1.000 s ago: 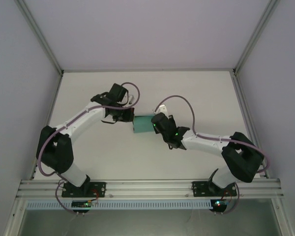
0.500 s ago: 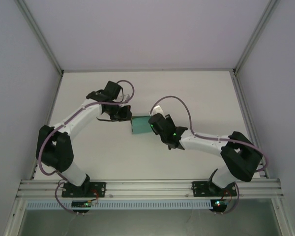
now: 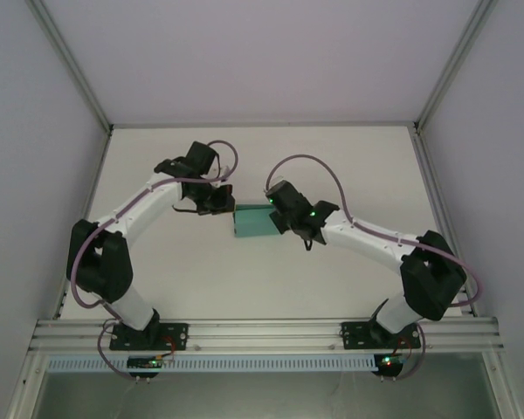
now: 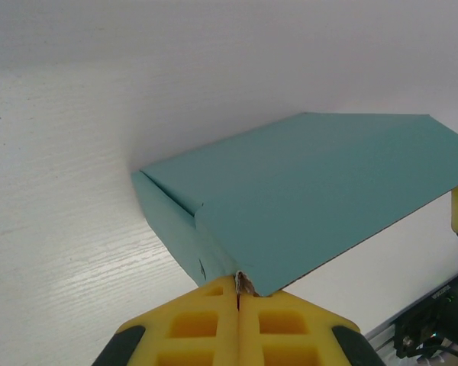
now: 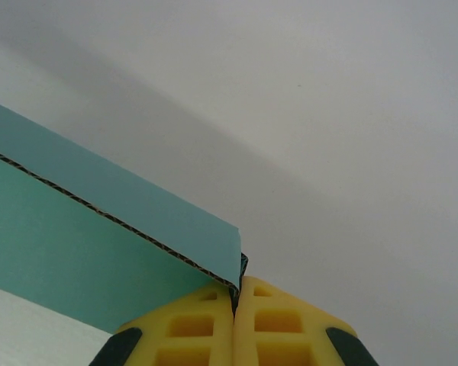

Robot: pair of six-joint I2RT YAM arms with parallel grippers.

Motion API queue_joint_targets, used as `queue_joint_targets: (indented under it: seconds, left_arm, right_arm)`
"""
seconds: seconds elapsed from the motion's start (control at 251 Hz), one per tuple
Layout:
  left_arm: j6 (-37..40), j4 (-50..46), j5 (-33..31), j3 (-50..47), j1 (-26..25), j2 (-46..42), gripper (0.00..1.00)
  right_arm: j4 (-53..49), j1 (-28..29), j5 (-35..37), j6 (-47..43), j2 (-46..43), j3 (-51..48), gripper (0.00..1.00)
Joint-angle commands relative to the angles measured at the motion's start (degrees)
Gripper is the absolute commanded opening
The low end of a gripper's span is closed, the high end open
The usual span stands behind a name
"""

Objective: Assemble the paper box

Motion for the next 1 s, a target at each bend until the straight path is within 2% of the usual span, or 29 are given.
queue_joint_targets:
  seconds: [0.0, 0.08, 0.283, 0.786, 0.834, 0.918, 0.994]
  left_arm:
    - [-1.62, -0.13, 4.24, 1.99, -0.05, 0.93, 0.0]
    - [-2.3, 0.26, 8.29, 1.83, 0.57, 1.69, 0.0]
    - [-1.34, -3.2, 7.24, 4.31, 1.32, 3.11, 0.0]
    - [-4.76, -5.11, 19.11, 5.81, 5.07, 5.77, 0.0]
    - [-4.25, -6.36, 18.57, 6.68, 5.16, 6.16, 0.0]
    - [-1.92, -9.79, 14.06, 8.23, 4.94, 7.06, 0.0]
    - [-1.1, -8.63, 11.05, 6.64, 3.83, 7.08, 0.0]
  right_arm:
    - [-5.28, -1.09, -10.83, -1.24, -0.82, 3.3, 0.0]
    - [-7.13, -1.98, -13.5, -1.3, -0.04, 4.76, 0.0]
    - [-8.96, -2.96, -12.93, -2.62, 0.45, 7.49, 0.0]
    - [-10.4, -4.27, -17.81, -2.49, 2.78, 9.39, 0.0]
    - [-10.31, -4.26, -17.54, -2.35, 3.0, 9.35, 0.0]
    - [-10.25, -4.36, -16.79, -2.15, 3.22, 9.05, 0.0]
    - [-9.22, -4.36, -16.5, -1.9, 3.09, 8.44, 0.0]
